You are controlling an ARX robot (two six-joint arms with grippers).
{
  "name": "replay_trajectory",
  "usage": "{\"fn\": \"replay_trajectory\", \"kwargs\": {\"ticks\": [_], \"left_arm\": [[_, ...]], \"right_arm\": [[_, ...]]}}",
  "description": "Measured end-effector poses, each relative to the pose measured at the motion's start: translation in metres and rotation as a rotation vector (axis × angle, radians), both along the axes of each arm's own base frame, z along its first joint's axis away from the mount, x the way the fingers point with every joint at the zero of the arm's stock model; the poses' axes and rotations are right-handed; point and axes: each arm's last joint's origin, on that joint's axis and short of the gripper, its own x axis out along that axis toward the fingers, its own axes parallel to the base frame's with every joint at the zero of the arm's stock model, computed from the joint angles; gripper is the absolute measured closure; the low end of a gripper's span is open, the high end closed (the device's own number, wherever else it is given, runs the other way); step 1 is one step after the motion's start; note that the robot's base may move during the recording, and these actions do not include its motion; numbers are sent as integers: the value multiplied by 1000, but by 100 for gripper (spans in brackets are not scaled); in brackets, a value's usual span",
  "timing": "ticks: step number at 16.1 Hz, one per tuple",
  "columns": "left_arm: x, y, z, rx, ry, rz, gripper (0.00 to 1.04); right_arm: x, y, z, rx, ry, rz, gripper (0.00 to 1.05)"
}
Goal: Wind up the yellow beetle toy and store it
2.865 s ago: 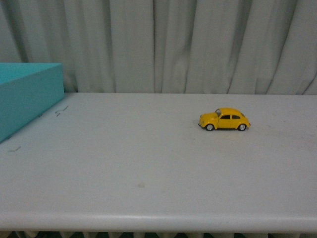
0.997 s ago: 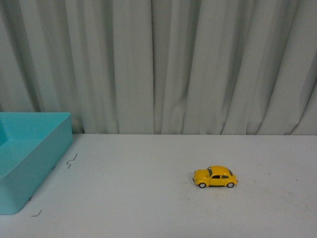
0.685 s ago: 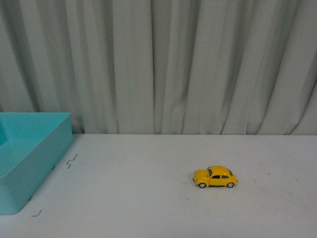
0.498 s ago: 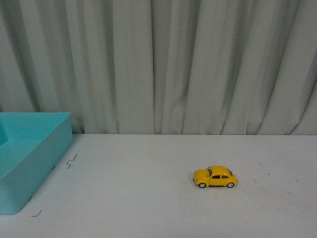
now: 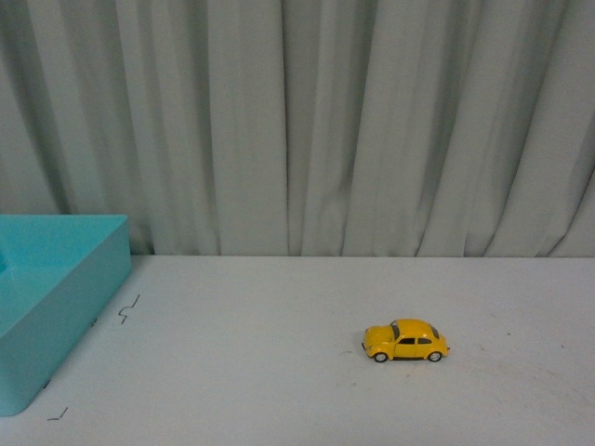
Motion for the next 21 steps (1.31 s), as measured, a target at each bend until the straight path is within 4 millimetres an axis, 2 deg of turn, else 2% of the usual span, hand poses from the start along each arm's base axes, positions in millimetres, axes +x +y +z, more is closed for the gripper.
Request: {"fn": "replay_trajectory", "kwargs": {"ticks": [21], "left_arm": [[0,0,0,0,2,0,7]], "right_arm": [[0,0,0,0,2,0,7]]}}
